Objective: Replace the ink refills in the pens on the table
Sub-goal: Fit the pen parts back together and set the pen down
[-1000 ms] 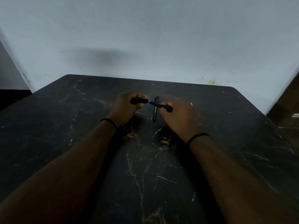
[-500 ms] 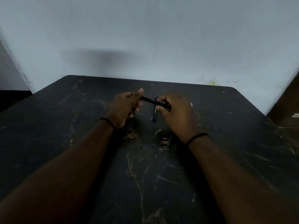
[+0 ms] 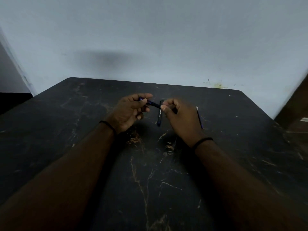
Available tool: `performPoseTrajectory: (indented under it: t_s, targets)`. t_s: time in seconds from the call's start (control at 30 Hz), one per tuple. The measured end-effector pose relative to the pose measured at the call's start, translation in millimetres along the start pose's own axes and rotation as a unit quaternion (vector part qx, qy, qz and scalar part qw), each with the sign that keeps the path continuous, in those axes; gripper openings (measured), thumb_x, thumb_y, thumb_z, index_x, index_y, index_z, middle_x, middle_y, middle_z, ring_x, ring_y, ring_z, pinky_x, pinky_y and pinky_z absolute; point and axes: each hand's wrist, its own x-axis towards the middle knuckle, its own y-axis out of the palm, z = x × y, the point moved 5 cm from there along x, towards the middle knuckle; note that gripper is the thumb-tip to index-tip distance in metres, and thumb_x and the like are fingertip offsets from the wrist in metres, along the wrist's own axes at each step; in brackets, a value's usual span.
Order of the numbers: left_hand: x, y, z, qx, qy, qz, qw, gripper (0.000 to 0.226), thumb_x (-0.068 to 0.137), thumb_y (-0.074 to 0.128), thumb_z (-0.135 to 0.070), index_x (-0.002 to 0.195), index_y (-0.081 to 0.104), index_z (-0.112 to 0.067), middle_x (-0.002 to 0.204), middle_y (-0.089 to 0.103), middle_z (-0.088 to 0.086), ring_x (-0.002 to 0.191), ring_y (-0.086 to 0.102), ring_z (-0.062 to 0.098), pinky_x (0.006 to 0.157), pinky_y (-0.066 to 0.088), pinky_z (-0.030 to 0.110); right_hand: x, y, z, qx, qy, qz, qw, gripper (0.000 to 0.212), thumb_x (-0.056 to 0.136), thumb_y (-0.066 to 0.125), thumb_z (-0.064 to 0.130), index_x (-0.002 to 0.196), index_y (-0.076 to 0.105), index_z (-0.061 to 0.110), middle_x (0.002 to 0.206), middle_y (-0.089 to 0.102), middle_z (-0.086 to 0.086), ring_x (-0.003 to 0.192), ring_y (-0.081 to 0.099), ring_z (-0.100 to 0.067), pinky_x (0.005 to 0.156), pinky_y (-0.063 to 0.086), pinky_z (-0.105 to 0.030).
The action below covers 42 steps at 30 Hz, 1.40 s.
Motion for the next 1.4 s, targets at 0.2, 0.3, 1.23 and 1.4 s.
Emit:
performPoseTrajectory:
  t_s: [0.2,0.3,1.23,1.4]
  targets:
    - [1,-4,1,0.012,0.005,-0.017,1.000,0.030,0.099,0.046,-0.003,0.127,0.056,-0.002,0.102,0.073,0.006,0.065,0.062,0.010,0.044,0.036,0.018,-2,-3,4,0.003,0.006,-0.009,1.000,0.013,0.090,0.066,0.038,0.080,0.060,0.043,0.081,0.068,0.016,0.078,0.062,0.000,0.070,0.054,-0.030]
    - [3,-3,3,0.011,0.007,-0.022,1.000,0.025,0.100,0.046,-0.006,0.122,0.060,-0.005,0.104,0.073,0.008,0.062,0.063,0.009,0.042,0.034,0.017,-3,-4,5,0.008,0.006,-0.007,1.000,0.007,0.090,0.067,0.036,0.086,0.064,0.040,0.083,0.069,0.014,0.079,0.063,-0.002,0.073,0.055,-0.031]
    - [8,-14,8,0.022,0.015,-0.051,0.998,0.021,0.101,0.046,-0.006,0.107,0.065,-0.011,0.096,0.075,0.008,0.049,0.052,0.008,0.040,0.038,0.019,-10,0,25,-0.028,0.034,0.107,0.993,0.029,0.105,0.044,0.029,0.094,0.067,0.015,0.072,0.055,0.005,0.061,0.045,-0.005,0.054,0.032,-0.020]
    - [10,-12,9,0.021,0.025,-0.056,0.998,0.019,0.100,0.048,-0.005,0.105,0.066,-0.010,0.092,0.076,0.007,0.047,0.050,0.007,0.040,0.039,0.020,-9,-2,24,-0.022,0.033,0.079,0.996,0.026,0.104,0.048,0.024,0.096,0.071,0.014,0.068,0.053,0.008,0.061,0.046,-0.005,0.051,0.032,-0.013]
